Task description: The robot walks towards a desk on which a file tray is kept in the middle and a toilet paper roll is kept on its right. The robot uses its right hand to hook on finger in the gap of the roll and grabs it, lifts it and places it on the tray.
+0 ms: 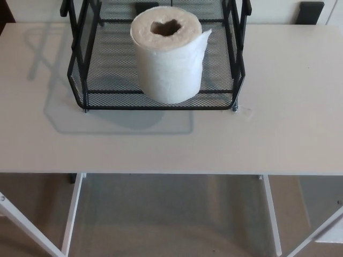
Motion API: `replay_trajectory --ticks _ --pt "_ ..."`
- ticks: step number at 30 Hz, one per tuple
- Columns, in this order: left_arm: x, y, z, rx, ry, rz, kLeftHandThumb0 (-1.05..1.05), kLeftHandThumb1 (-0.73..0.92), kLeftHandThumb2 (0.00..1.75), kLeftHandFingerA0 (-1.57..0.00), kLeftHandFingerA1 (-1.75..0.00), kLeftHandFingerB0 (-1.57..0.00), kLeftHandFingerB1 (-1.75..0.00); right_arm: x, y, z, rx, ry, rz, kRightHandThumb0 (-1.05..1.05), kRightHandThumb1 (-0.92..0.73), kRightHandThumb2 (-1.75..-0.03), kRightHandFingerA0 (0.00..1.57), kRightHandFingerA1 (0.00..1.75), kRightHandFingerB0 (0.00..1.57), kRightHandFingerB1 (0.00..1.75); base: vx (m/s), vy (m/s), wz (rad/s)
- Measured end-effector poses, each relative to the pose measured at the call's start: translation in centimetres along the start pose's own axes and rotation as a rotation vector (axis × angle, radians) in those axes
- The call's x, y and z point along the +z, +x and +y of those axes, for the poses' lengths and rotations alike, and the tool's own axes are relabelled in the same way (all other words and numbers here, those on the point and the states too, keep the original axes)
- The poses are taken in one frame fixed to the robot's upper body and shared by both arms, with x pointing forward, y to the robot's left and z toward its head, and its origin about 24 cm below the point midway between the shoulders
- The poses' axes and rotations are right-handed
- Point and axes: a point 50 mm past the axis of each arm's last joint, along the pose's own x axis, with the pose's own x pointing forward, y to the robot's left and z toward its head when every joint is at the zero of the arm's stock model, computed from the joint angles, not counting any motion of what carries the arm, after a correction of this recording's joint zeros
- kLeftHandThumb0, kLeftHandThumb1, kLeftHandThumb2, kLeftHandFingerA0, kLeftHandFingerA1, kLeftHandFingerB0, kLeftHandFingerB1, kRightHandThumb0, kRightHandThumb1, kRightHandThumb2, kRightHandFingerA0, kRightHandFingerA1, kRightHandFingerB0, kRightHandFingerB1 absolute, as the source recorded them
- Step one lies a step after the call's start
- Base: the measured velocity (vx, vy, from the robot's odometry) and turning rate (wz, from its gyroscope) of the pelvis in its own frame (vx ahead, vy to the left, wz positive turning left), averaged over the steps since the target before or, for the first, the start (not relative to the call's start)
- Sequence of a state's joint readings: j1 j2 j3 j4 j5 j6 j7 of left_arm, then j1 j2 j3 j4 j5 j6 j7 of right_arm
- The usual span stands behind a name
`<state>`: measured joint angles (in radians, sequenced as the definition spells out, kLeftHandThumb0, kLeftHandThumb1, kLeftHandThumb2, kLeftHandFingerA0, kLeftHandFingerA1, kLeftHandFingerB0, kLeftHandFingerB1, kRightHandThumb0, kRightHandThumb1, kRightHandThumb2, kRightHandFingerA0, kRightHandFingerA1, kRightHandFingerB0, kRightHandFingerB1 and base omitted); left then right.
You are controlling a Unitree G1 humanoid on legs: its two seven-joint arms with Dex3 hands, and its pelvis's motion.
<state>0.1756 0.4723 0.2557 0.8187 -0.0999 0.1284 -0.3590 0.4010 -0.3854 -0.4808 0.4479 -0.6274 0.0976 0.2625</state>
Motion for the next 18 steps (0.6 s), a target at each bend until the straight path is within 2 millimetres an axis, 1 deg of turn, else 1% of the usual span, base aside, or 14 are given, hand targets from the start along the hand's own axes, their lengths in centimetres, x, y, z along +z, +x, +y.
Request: replay_trajectory --ticks 6,14,18 --pt "0.28 -0.03 0.08 0.009 0.001 -0.012 -0.51 0.77 0.62 -0.44 -0.57 -0.41 -0.48 -0.1 -0.05 0.05 -0.049 -0.072 -0.014 -0.67 -0.46 -0.62 1.19 0.87 0.4 0.72 0.0 0.0 0.0" --pt "0.41 -0.16 0.28 0.025 0.002 -0.022 -0.51 0.77 0.62 -0.44 -0.57 -0.41 -0.48 -0.1 -0.1 -0.75 -0.131 -0.155 -0.045 -0.67 -0.46 -0.62 1.19 0.87 0.4 0.72 0.0 0.0 0.0" --pt "0.35 -0.2 0.34 0.031 0.001 -0.021 -0.51 0.77 0.62 -0.44 -0.57 -0.41 -0.48 -0.05 -0.09 -0.78 -0.15 -0.168 -0.055 -0.67 -0.46 -0.62 1.19 0.87 0.4 0.72 0.0 0.0 0.0"
